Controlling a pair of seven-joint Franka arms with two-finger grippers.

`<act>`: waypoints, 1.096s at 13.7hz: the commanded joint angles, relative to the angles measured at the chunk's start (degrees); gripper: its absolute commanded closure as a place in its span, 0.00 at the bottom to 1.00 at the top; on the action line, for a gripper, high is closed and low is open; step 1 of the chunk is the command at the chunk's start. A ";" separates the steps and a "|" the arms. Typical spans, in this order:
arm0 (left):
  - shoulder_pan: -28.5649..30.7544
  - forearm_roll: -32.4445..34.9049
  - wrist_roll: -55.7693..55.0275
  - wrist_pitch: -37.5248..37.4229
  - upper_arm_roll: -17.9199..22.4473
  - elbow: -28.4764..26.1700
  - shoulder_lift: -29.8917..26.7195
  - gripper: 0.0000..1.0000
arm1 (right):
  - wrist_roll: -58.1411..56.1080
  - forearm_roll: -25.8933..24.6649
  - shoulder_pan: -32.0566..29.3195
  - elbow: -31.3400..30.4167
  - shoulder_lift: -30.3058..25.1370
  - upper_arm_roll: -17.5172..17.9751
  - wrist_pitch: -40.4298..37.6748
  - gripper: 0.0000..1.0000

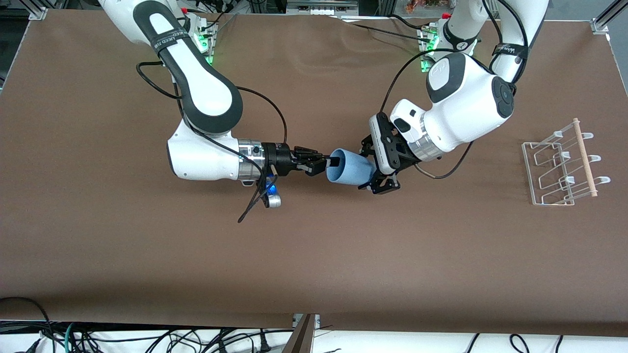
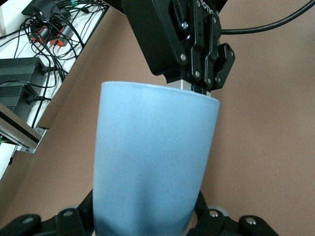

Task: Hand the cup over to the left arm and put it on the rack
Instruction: 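Open the right gripper while the left gripper carries the cup away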

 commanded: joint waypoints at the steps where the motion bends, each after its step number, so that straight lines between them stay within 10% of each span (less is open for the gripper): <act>1: 0.05 -1.87 1.30 -0.26 0.07 0.40 -0.05 0.96 | 0.11 1.17 -0.12 1.46 0.42 0.40 -0.05 1.00; 3: 0.40 -1.87 1.21 -0.43 0.07 0.31 -0.23 0.96 | 0.02 1.17 -0.21 1.46 0.42 0.40 -0.13 0.91; 4: 0.40 -1.87 1.21 -0.43 0.07 0.31 -0.32 0.96 | 0.02 1.17 -0.30 1.46 0.42 0.40 -0.22 0.60; 5: 0.49 -1.69 1.21 -0.52 0.07 0.31 -0.58 0.96 | -0.15 1.08 -0.30 1.46 0.25 0.31 -0.14 0.01; 12: 3.11 -0.47 0.59 -13.40 0.86 -0.21 -4.10 0.97 | -0.42 -0.41 -3.27 1.46 -0.19 -0.04 -1.71 0.00; 15: 7.95 8.47 0.42 -22.55 0.86 0.66 -4.10 0.97 | -0.42 -8.81 -6.44 1.46 -1.42 -0.04 -4.70 0.00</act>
